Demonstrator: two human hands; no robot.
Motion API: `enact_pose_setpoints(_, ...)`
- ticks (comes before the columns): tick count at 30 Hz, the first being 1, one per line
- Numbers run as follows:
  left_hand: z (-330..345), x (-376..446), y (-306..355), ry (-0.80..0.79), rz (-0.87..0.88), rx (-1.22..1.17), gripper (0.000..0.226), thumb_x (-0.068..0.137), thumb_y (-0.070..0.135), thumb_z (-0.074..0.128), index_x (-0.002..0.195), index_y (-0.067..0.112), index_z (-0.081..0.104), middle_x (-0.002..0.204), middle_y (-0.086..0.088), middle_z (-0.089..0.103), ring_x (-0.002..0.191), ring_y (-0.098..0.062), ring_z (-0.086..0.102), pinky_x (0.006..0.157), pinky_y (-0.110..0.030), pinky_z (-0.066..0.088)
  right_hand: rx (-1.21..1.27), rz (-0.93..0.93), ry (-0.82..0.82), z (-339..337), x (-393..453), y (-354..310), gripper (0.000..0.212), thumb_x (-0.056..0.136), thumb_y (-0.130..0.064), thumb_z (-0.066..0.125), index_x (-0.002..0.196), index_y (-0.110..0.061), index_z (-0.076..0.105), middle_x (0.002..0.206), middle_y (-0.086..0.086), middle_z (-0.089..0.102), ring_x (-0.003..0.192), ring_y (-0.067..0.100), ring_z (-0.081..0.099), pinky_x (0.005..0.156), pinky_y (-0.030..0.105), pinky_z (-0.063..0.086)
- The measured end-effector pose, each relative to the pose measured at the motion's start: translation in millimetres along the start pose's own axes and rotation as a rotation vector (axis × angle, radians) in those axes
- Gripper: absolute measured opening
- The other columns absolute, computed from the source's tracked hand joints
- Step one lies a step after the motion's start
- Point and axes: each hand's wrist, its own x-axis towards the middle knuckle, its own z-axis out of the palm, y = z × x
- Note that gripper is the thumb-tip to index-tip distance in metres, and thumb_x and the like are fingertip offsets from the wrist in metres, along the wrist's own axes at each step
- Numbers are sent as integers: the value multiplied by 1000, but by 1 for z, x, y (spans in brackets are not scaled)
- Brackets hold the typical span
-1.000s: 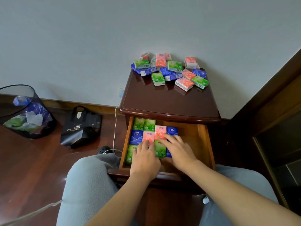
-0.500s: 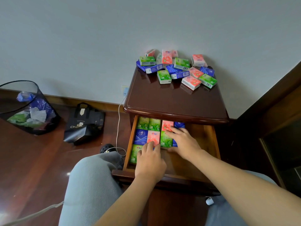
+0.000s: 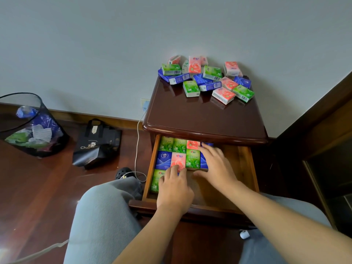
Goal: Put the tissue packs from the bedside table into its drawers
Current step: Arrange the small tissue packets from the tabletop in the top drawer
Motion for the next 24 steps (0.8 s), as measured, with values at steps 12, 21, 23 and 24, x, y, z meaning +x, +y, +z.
enact_pose_setpoints(12, -6, -3, 4, 0, -7, 16, 62, 98, 30, 47, 157, 24, 28, 167, -6, 25, 152, -30, 23, 122, -49, 29, 251, 582, 47, 32, -6, 12, 96, 64, -74, 85, 137, -23, 50, 138, 5, 56, 132, 28, 50, 104, 43, 45)
enact_pose_setpoints(21, -5, -3, 4, -4, -4, 29, 62, 97, 30, 46, 156, 23, 29, 166, -7, 25, 151, -30, 26, 121, -49, 31, 311, 568, 139, 33, 12, 10, 82, 66, -71, 85, 128, -23, 58, 127, 1, 64, 122, 26, 57, 102, 44, 46)
enact_pose_setpoints(23, -4, -3, 4, -8, -5, 23, 62, 98, 31, 46, 157, 24, 28, 166, -6, 25, 151, -30, 25, 121, -50, 31, 317, 576, 148, 33, 18, 9, 80, 69, -70, 85, 128, -23, 58, 128, 2, 64, 122, 26, 57, 102, 45, 47)
enact_pose_setpoints(24, -4, -3, 3, -8, -5, 20, 62, 98, 31, 46, 157, 24, 28, 167, -6, 25, 152, -30, 24, 122, -50, 31, 317, 579, 154, 33, 21, 9, 79, 70, -69, 84, 128, -23, 57, 128, 2, 63, 123, 27, 57, 102, 45, 47)
